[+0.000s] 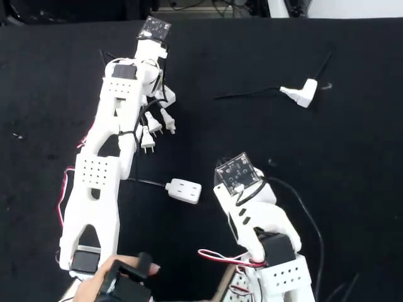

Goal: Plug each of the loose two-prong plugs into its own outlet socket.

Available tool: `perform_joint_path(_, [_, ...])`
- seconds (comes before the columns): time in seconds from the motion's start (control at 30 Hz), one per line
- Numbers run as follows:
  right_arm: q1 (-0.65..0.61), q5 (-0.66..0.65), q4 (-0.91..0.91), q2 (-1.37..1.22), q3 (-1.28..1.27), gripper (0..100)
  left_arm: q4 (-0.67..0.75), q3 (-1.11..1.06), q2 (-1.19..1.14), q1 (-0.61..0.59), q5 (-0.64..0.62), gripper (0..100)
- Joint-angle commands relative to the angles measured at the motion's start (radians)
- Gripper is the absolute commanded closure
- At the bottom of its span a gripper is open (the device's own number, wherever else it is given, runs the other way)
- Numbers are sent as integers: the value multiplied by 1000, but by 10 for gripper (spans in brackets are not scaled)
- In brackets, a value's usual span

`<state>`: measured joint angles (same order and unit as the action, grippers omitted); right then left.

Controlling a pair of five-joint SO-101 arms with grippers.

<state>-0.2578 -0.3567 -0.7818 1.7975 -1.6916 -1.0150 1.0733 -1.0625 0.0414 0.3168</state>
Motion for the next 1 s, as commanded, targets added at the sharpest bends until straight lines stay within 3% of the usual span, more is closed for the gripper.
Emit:
perform_joint_path(0.0, [14, -2, -6, 79, 8, 986, 32, 133, -69, -15, -3, 845])
perform_joint_path(0.17, [14, -2, -6, 79, 8, 986, 103, 285, -178, -33, -238, 843])
perform_joint_path(0.23, [14, -2, -6, 79, 8, 986, 101, 338, -216, -30, -247, 843])
perform_joint_path(0.33, [14, -2, -6, 79, 8, 986, 89, 354, -258, -39, -193, 845])
perform_joint_path(0.57, [14, -2, -6, 81, 8, 986, -157, 363, -227, -140, -83, 845])
perform_joint_path(0.67, [14, -2, -6, 81, 8, 986, -221, 363, -209, -202, 34, 845])
perform_joint_path(0.8, [14, -2, -6, 81, 8, 986, -227, 363, -201, -311, 183, 845])
perform_joint_path(0.97, [14, -2, -6, 81, 8, 986, -229, 446, -210, -444, 282, 845])
